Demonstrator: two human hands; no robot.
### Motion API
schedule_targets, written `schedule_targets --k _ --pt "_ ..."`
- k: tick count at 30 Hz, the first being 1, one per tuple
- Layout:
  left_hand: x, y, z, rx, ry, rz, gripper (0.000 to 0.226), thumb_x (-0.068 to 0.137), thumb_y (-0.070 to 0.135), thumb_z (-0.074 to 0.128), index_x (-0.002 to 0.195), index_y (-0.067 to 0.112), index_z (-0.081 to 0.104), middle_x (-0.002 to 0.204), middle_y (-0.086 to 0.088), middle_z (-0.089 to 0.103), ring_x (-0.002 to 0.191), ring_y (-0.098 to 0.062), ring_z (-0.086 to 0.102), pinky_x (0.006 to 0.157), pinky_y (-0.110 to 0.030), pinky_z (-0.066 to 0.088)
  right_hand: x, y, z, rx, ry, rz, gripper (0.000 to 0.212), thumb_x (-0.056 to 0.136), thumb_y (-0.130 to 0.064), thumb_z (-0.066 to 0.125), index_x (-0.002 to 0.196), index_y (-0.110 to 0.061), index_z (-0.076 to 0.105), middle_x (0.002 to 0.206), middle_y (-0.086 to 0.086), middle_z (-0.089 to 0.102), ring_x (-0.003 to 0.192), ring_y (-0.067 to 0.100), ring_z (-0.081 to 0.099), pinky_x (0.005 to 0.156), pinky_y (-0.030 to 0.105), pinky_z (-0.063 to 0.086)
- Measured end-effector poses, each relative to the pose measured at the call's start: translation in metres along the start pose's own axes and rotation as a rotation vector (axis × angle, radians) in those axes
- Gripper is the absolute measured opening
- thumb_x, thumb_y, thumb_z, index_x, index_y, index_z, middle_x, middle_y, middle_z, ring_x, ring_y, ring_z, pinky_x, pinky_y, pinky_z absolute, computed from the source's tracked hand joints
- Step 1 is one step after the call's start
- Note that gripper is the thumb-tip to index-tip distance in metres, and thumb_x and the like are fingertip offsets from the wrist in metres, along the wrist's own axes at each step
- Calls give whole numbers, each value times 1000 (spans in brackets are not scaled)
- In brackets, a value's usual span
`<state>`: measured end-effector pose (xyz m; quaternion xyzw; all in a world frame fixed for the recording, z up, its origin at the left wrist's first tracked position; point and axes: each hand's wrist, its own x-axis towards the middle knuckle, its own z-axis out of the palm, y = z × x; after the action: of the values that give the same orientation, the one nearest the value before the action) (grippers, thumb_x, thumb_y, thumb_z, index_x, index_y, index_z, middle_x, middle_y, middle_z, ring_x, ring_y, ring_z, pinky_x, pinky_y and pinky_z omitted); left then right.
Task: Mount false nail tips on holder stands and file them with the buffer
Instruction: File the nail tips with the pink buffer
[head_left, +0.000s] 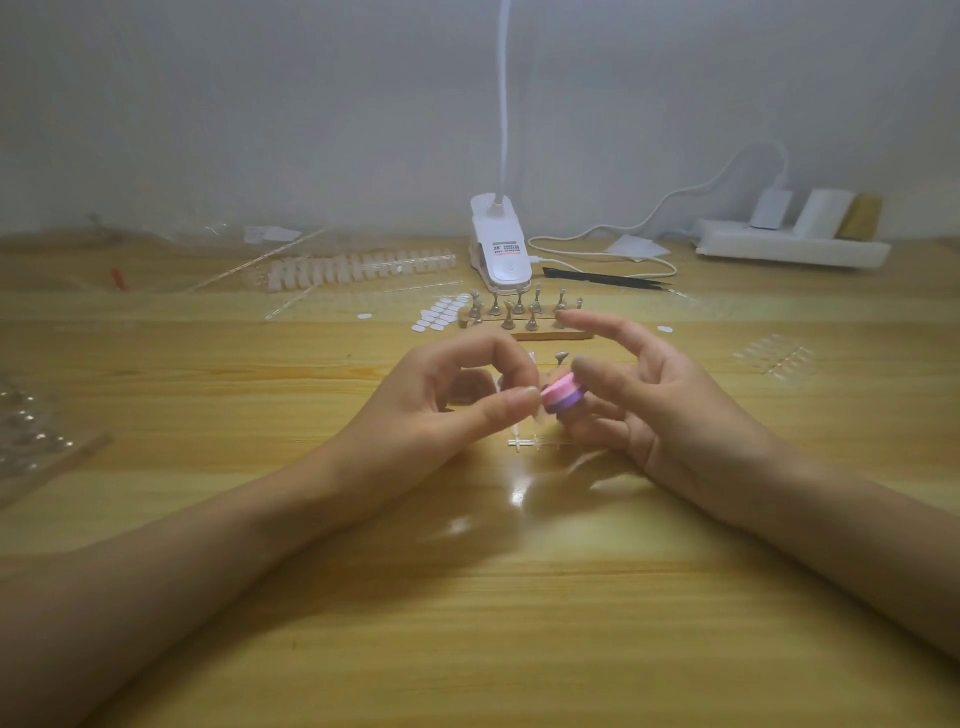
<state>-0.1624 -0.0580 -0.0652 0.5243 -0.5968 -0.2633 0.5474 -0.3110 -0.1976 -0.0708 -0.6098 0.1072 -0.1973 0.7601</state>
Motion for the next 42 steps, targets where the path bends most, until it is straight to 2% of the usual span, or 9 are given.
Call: schedule_targets --k 4,9,14,19,23,27,31,35,42 --pt "0 -1 0 16 9 14 8 89 16 60 83 12 58 81 5 59 69 -31 56 68 -25 43 -3 0 5 -135 -212 5 66 81 -16 74 140 -28 48 88 13 74 78 26 75 65 28 60" --pt "0 0 0 2 20 5 9 88 19 63 82 13 59 83 5 59 72 -35 53 68 -24 40 -1 1 1 -41 -20 -23 70 78 -18 76 141 -21 46 88 12 75 79 22 75 65 25 59" --pt "0 0 1 18 26 16 10 88 17 62 81 11 58 81 6 61 73 -29 59 72 -32 47 -4 0 5 -139 -206 5 72 80 -13 74 144 -28 44 93 10 74 83 27 75 70 30 61" --pt "0 1 0 31 27 -2 9 87 20 63 81 14 59 83 6 61 75 -34 57 70 -22 42 -1 0 0 -34 2 -42 74 78 -15 72 145 -21 42 87 10 75 76 20 74 65 27 60" --pt "0 -1 0 16 73 12 9 88 18 63 82 13 59 82 2 61 71 -38 53 65 -30 43 -7 1 9 -190 -195 -45 74 81 -12 75 145 -29 43 94 14 73 84 29 75 72 34 61" --pt "0 0 1 91 59 24 9 87 21 64 81 15 60 83 6 60 74 -35 55 67 -28 41 -3 0 2 -75 29 -67 75 77 -15 73 144 -23 42 89 11 75 79 23 75 67 28 60" --pt "0 0 0 118 85 15 10 87 22 64 82 14 60 83 9 60 71 -28 56 68 -27 43 -6 1 8 -157 -91 -66 75 79 -12 77 144 -30 44 94 14 74 85 31 75 73 34 61" --pt "-1 0 1 153 89 15 11 87 22 64 82 14 60 83 9 60 69 -19 53 64 -17 40 -3 0 1 -97 102 -89 76 75 -19 74 144 -21 42 89 12 76 81 25 75 64 28 59" --pt "-1 -2 1 161 120 -3 11 86 23 65 81 15 60 83 4 61 72 -19 56 68 -21 42 -2 -1 1 -90 151 -133 75 74 -21 74 142 -20 43 87 12 76 78 23 75 64 26 59"
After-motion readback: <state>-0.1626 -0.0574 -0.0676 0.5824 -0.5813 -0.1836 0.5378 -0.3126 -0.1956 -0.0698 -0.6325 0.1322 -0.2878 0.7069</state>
